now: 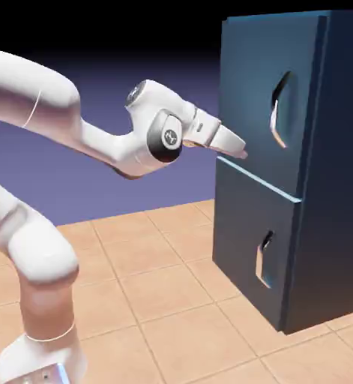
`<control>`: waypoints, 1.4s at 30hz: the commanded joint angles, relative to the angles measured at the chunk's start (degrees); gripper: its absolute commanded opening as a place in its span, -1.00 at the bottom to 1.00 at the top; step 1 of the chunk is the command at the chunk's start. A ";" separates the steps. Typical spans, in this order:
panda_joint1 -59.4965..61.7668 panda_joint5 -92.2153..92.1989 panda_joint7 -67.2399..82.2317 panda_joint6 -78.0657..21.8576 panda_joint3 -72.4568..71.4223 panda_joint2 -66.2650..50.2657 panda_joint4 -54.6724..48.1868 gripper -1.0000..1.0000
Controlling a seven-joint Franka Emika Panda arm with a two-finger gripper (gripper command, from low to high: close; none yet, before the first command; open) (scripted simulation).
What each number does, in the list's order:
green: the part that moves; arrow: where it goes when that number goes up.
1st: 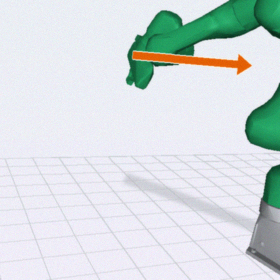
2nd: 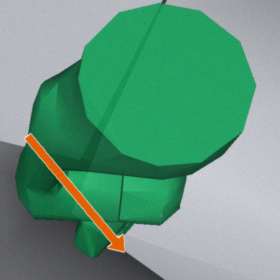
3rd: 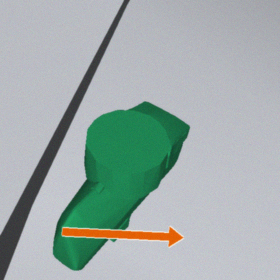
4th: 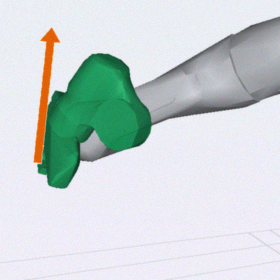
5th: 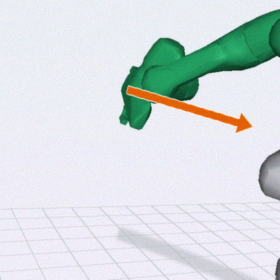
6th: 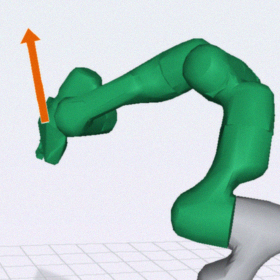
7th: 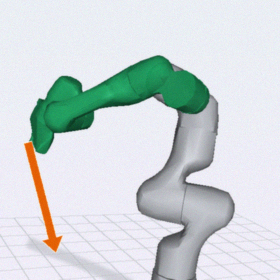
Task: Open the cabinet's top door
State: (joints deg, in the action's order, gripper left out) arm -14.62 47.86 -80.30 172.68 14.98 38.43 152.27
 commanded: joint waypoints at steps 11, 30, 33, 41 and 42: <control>-7.98 27.41 -21.67 -0.76 8.58 3.31 -5.00 0.00; -21.76 74.76 -59.11 -2.07 23.40 9.01 -13.64 0.00; -23.94 82.23 -65.02 -2.27 25.74 9.92 -15.00 0.00; -30.35 97.73 -77.22 -3.11 31.80 10.70 -19.14 0.00; -32.43 98.32 -77.63 -3.53 33.20 9.70 -20.57 0.00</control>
State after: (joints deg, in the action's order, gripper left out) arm -47.05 146.18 -157.92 169.16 48.18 48.13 131.71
